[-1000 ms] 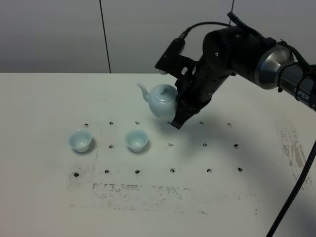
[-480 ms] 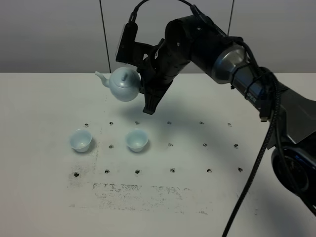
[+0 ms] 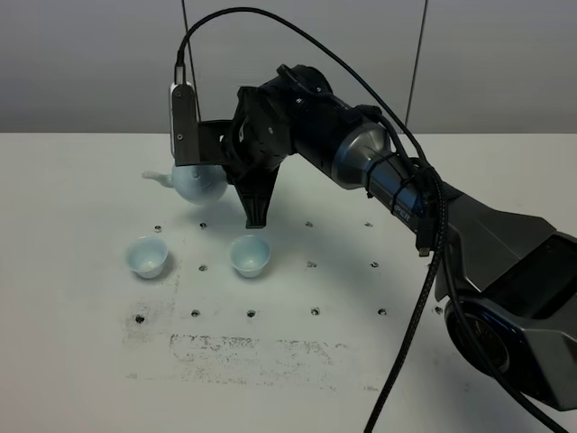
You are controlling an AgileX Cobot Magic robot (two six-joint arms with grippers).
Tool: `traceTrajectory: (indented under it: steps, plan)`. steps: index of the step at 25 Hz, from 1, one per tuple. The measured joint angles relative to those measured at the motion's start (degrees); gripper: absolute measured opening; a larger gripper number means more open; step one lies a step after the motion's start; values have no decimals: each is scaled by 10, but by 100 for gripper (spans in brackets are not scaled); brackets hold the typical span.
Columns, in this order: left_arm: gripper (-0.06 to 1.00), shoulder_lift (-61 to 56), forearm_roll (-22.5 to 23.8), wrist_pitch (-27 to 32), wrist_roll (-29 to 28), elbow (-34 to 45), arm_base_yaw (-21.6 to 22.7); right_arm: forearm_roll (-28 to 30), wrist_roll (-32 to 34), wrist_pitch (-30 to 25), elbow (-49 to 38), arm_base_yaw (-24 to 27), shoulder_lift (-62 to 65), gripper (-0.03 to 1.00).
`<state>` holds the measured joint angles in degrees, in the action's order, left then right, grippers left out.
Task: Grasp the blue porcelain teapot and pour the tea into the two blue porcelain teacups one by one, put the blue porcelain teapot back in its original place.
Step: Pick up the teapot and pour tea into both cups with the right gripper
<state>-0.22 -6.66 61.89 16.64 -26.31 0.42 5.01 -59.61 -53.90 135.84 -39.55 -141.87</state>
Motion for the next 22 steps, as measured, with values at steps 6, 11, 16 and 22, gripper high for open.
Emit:
traceTrajectory:
  steps: [6,11,16,22]
  plan:
    - [29,0,0,0,0,0,0,57,-30,12,0,-12,-11,6]
    - [29,0,0,0,0,0,0,75,-36,17,0,-24,-19,6]
    - [29,0,0,0,0,0,0,80,-36,17,0,-36,-23,6]
    - [29,0,0,0,0,0,0,106,-41,17,0,-46,-23,6]
